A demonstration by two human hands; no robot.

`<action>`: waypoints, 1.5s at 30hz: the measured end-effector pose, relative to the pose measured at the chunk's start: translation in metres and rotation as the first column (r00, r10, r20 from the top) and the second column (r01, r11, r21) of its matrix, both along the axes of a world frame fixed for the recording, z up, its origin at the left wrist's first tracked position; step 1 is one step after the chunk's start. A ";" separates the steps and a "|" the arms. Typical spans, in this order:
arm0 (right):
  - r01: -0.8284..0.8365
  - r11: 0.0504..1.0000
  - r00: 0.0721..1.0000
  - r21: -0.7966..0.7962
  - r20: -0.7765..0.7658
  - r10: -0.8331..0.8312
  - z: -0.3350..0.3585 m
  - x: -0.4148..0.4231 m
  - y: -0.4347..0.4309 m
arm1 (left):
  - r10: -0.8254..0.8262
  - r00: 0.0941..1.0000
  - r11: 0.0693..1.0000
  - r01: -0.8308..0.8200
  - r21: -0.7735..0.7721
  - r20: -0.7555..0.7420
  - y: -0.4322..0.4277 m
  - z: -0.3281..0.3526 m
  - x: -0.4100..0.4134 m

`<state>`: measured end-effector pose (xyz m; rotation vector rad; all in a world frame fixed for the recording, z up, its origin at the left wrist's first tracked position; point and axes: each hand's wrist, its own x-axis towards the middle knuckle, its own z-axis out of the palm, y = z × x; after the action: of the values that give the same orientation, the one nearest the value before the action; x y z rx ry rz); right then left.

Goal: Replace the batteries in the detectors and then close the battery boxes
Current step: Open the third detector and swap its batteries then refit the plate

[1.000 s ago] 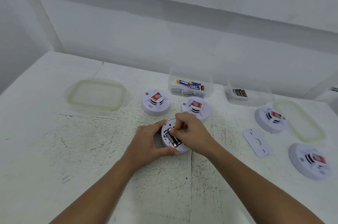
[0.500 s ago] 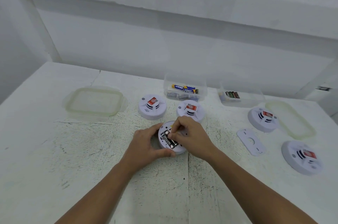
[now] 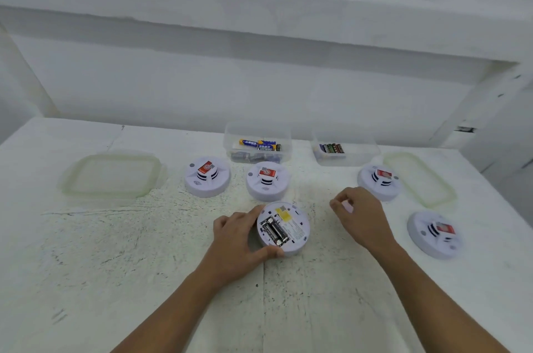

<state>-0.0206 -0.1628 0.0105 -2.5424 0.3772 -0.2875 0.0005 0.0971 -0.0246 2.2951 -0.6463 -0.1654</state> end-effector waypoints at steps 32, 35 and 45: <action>-0.521 0.838 0.828 0.160 -0.141 0.542 0.051 -0.015 -0.020 | 0.082 0.988 0.997 -0.082 0.006 -0.133 -0.064 0.013 -0.015; -0.658 0.752 0.734 0.031 -0.197 0.650 0.051 -0.011 -0.011 | 0.077 0.984 0.997 -0.081 -0.017 -0.163 -0.064 0.015 -0.016; -0.777 0.627 0.614 -0.058 -0.288 0.735 0.046 -0.002 -0.007 | 0.093 0.975 0.995 -0.100 -0.024 -0.203 -0.062 0.011 -0.013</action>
<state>-0.0228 -0.1698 0.0561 -2.6462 -0.7056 0.3383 -0.0129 0.0347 -0.0137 2.2346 -0.4298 -0.3340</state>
